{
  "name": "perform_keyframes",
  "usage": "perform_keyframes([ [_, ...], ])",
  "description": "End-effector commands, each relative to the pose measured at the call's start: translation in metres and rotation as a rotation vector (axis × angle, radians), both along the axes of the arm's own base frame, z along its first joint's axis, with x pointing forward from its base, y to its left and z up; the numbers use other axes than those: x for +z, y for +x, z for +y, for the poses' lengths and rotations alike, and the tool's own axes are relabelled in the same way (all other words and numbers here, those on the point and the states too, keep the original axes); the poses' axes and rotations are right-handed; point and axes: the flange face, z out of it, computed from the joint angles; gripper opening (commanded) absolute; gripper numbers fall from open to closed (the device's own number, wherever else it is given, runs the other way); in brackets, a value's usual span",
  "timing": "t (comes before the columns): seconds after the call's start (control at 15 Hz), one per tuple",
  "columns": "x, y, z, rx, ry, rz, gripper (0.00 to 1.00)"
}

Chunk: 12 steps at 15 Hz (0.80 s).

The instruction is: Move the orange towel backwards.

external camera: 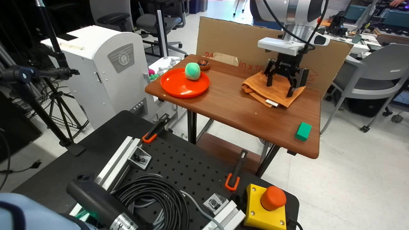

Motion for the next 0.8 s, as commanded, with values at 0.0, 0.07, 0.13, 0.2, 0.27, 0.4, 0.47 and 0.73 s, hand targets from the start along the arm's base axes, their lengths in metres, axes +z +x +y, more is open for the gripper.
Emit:
perform_keyframes([
  [0.0, -0.001, 0.017, -0.002, -0.013, 0.007, 0.064, 1.00],
  [0.07, 0.005, 0.012, 0.000, 0.016, 0.027, 0.099, 1.00],
  [0.13, 0.013, 0.007, 0.003, 0.049, 0.040, 0.128, 1.00],
  [0.2, 0.025, 0.000, 0.007, 0.092, 0.059, 0.152, 1.00],
  [0.27, 0.039, -0.008, 0.012, 0.147, 0.083, 0.170, 1.00],
  [0.4, 0.070, -0.029, 0.022, 0.259, 0.124, 0.192, 1.00],
  [0.47, 0.083, -0.037, 0.024, 0.300, 0.142, 0.183, 1.00],
  [0.73, 0.084, -0.027, 0.021, 0.271, 0.136, 0.165, 1.00],
])
